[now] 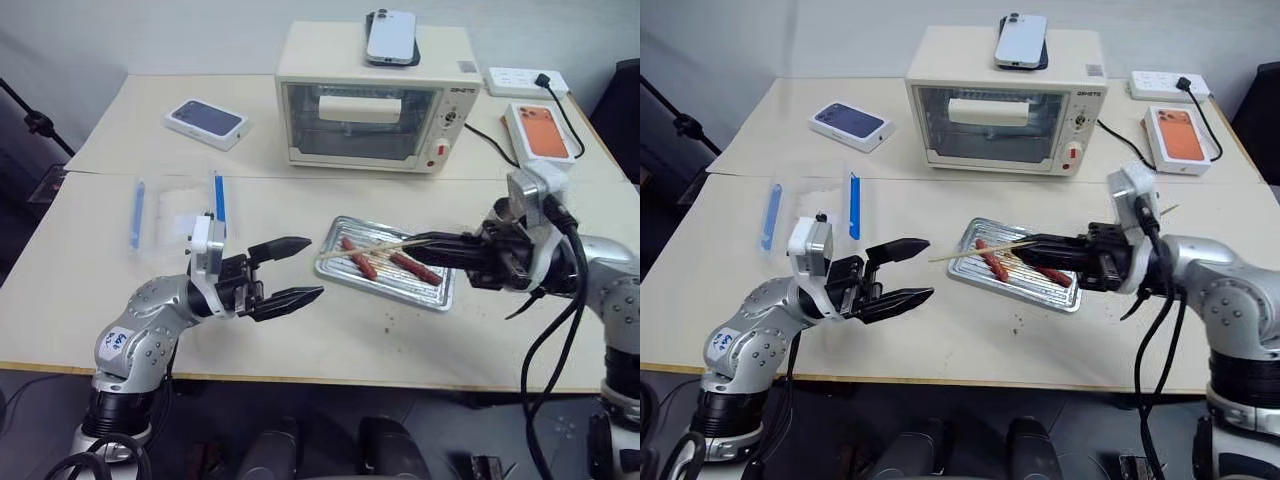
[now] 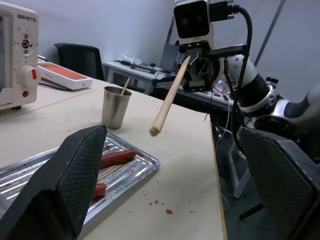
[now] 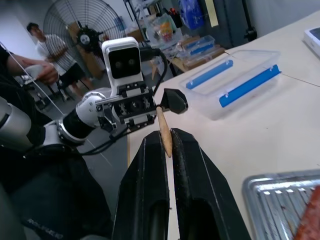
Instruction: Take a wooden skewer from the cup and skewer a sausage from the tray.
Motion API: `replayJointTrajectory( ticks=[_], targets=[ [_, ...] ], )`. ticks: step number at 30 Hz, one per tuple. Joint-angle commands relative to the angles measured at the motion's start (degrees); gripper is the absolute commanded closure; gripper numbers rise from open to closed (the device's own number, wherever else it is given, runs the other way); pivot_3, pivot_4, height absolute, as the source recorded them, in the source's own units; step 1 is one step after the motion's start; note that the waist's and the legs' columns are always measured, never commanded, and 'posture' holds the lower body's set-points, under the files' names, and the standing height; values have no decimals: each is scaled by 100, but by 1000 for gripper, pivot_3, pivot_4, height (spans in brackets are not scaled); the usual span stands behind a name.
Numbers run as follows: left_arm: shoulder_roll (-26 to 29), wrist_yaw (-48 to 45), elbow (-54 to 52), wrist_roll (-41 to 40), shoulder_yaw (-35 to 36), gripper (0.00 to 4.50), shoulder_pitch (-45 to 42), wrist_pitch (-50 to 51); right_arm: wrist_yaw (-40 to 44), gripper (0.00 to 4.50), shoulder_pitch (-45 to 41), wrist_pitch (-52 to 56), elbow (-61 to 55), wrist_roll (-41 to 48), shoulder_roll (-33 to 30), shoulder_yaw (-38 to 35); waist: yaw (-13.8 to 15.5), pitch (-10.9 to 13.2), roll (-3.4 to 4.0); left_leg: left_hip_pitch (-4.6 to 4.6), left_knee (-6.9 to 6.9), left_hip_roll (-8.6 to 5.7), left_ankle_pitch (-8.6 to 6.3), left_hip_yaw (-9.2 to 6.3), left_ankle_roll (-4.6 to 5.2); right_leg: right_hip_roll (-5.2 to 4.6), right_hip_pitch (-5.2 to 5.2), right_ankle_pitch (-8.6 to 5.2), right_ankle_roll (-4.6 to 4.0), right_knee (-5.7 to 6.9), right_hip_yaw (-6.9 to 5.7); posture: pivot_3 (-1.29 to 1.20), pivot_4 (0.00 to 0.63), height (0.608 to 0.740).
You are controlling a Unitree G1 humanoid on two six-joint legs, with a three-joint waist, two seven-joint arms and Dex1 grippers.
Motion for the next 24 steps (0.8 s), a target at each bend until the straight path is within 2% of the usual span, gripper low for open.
replayJointTrajectory(
  ticks=[1, 6, 9, 24],
  targets=[
    [-32, 93, -411, -299, 37, 0, -72, 137, -12, 4474, -143, -66, -132, 127, 92, 156, -6, 0, 0, 0, 0, 0, 0, 0, 0, 0, -1, 0, 0, 0, 0, 0, 150, 740],
    [-18, 165, -565, -390, 2, 0, -106, 258, 122, 4474, -219, -97, -56, 97, 93, 369, -26, 0, 0, 1, -1, 4, 0, 0, 0, 3, -1, 0, 0, 1, 0, 0, 150, 740],
    [2, 204, -607, -424, 13, 473, -119, 317, 89, 4500, -260, -141, 6, 115, 197, 382, -26, 0, 0, 1, -1, 5, 0, 0, 0, 4, -1, 0, 0, 0, 0, 0, 150, 740],
    [-22, 336, -603, -361, -70, 4086, -192, 386, -38, 4500, -186, -199, -106, 146, 470, 520, -18, 0, -1, 1, -1, 4, 0, 0, 0, 3, -1, 0, 0, 0, 0, 0, 150, 740]
  ],
)
